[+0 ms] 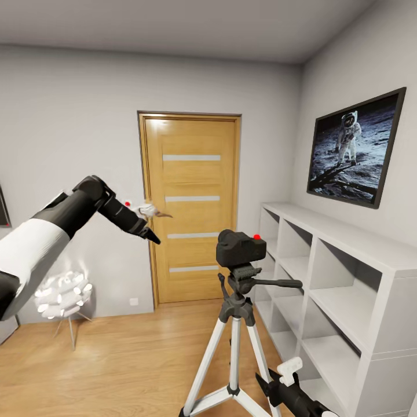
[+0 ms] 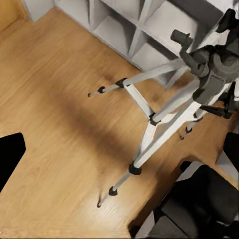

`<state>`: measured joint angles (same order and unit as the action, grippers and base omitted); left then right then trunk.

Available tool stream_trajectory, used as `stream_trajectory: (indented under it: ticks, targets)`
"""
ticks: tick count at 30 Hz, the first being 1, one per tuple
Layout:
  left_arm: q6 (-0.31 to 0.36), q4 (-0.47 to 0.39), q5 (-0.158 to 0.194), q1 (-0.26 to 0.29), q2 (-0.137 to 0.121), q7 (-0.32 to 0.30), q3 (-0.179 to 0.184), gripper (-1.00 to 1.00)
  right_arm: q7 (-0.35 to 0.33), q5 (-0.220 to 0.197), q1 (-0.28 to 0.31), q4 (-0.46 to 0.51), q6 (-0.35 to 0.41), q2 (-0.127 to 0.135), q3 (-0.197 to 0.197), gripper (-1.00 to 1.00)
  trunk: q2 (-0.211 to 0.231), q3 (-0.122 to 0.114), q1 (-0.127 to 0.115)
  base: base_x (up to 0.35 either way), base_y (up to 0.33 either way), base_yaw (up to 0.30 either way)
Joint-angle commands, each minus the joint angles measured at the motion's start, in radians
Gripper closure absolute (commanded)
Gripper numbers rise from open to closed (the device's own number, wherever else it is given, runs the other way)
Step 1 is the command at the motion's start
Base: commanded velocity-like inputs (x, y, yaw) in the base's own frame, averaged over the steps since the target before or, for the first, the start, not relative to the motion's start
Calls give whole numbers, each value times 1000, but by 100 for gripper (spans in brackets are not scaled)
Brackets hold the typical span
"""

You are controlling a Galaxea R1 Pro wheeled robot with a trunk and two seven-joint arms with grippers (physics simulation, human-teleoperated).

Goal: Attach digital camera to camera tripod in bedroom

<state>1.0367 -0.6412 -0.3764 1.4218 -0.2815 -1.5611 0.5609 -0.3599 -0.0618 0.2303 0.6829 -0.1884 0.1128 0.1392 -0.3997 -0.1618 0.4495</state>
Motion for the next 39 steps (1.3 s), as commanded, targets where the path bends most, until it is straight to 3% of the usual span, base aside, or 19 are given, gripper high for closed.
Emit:
stream_trajectory:
  ticks: [1, 4, 5, 9, 10, 12, 15, 16, 18, 19, 24, 26, 27, 32, 33, 39]
  targets:
    - [10, 37, -8, 0, -1, 4, 2, -100, -2, 13, 0, -9, -4, 1, 11, 100, 0, 1, 1, 0, 0, 0]
    - [10, 158, -7, -2, 5, 90, 2, -100, -2, 13, 0, -9, -5, 1, 11, 100, 0, 1, 1, 0, 0, 0]
    - [10, 243, -6, -4, 12, 176, 1, -100, -2, 13, 0, -9, -5, 1, 11, 100, 0, 1, 1, 0, 0, 0]
    - [10, 414, 3, -7, 35, 387, -5, -100, -2, 13, 0, -9, -5, 1, 11, 100, 0, 1, 1, 0, 0, 0]
    - [10, 492, 19, -14, 45, 493, -11, -100, -2, 13, 0, -9, -5, 1, 12, 100, 0, 1, 1, 0, 0, 0]
    - [10, 541, 47, -29, 53, 593, -17, -100, -2, 13, 0, -9, -6, 1, 12, 100, 0, 1, 1, 0, 0, 0]
    - [-30, 581, 112, -77, 57, 730, -26, -100, -2, 13, 0, -9, -6, 1, 12, 100, 0, 1, 1, 0, 0, 0]
    - [-51, 596, 164, -115, 56, 815, -29, -100, -2, 13, 0, -9, -6, 1, 13, 100, 0, 1, 1, 0, 0, 0]
    - [-65, 605, 216, -153, 53, 894, -31, -100, -2, 13, 0, -9, -6, 1, 13, 100, 0, 1, 1, 0, 0, 0]
    - [-83, 612, 273, -205, 49, 980, -32, -100, -2, 13, 0, -9, -6, 1, 13, 100, 0, 1, 1, 0, 0, 0]
    - [-177, 620, 378, -332, 43, 1129, -34, -100, -2, 13, 0, -9, -6, 1, 14, 100, 0, 1, 1, 0, 0, 0]
    - [-210, 621, 398, -368, 42, 1157, -34, -100, -2, 13, 0, -9, -6, 1, 14, 100, 0, 1, 1, 0, 0, 0]
    - [-234, 622, 412, -403, 42, 1179, -35, -100, -2, 13, 0, -9, -5, 1, 14, -100, 0, 1, 1, 0, 0, 0]
    - [-266, 623, 432, -493, 39, 1229, -35, -100, -2, 13, 0, -9, -5, 1, 14, -100, 0, 1, 1, 0, 0, 0]
    - [-273, 624, 436, -551, 37, 1251, -35, -100, -2, 13, 0, -9, -5, 1, 14, -100, 0, 1, 1, 0, 0, 0]
    - [-281, 624, 437, -658, 33, 1266, -34, -100, -2, 13, 0, -9, -5, 1, 14, -100, 0, 1, 1, 0, 0, 0]
